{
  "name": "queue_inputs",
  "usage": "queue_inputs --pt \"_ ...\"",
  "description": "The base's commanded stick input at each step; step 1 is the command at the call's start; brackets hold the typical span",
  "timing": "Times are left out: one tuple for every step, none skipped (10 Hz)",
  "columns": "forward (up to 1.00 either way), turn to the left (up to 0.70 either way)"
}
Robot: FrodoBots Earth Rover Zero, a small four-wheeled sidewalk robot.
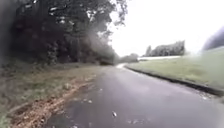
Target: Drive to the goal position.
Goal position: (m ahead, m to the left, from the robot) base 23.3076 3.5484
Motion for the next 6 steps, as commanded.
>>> queue_inputs --pt "0.70 0.00" --pt "0.70 0.00" --pt "0.70 0.00" --pt "0.70 0.00" --pt "0.70 0.00" --pt "0.70 0.00"
